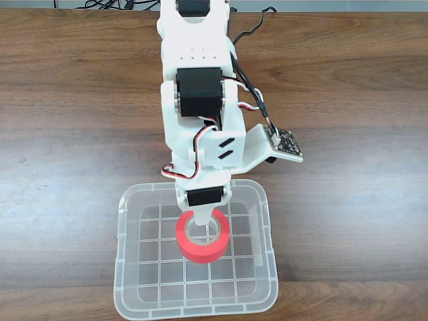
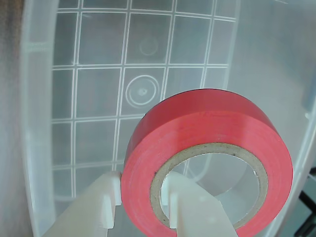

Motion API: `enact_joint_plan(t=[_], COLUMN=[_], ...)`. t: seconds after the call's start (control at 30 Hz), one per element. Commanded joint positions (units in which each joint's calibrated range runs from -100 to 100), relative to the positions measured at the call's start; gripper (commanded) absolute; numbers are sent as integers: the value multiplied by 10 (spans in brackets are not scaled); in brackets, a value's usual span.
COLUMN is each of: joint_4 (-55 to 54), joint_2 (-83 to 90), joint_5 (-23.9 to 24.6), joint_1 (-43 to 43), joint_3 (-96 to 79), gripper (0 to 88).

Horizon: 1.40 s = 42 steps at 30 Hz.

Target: Grab the tape and place it in the box.

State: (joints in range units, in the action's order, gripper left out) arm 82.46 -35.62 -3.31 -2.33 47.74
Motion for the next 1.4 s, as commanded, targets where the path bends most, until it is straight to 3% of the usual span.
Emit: enact_joint_plan(t=[0.0, 0.23, 0.4, 1.1, 1.27, 1.37], joint_4=[-12, -12, -10, 77, 160, 175], joint_2=[-7, -11, -7, 79, 160, 212], joint_5=[-1, -1, -1, 6, 19, 22], joint_1=[4, 8, 9, 8, 8, 6], joint_3=[95, 95, 95, 98, 97, 87], gripper=[22, 131, 137, 128, 13, 12])
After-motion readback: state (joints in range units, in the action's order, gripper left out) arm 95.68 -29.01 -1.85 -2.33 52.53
